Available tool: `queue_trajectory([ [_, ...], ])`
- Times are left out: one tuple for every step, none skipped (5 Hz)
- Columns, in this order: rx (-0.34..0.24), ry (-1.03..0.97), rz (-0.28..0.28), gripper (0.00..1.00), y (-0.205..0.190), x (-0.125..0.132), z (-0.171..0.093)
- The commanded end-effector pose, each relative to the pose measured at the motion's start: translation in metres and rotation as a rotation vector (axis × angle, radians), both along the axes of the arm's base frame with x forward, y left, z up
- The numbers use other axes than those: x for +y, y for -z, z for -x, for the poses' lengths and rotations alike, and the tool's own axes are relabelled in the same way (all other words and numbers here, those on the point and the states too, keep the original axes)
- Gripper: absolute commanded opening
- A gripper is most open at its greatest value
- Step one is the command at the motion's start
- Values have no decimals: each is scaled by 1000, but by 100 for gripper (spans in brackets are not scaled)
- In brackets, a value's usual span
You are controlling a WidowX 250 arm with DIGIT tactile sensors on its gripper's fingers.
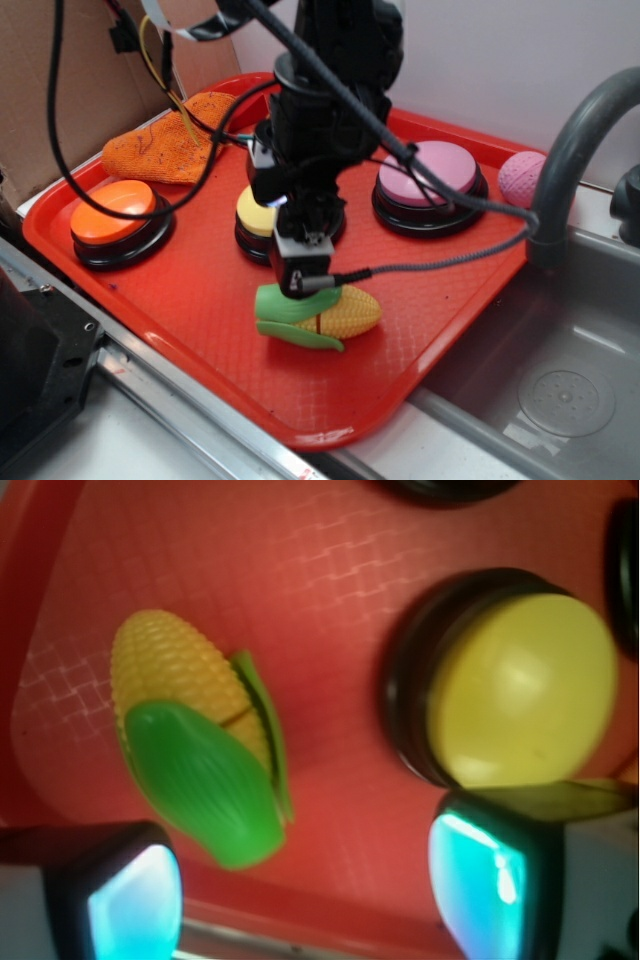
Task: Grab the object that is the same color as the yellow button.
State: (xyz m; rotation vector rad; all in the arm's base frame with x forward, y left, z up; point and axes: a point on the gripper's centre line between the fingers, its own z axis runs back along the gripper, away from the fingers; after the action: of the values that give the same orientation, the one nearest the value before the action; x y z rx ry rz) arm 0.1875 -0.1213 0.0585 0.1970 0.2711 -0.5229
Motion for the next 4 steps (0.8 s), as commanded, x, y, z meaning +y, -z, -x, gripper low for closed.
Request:
queue_trajectory([
  [-72, 41, 77, 100, -2, -9, 26],
  [-30, 63, 87, 100, 16, -10, 28],
  [-27, 81, 112, 100, 22, -10, 23],
  [-57, 195, 177, 100, 30, -14, 19],
])
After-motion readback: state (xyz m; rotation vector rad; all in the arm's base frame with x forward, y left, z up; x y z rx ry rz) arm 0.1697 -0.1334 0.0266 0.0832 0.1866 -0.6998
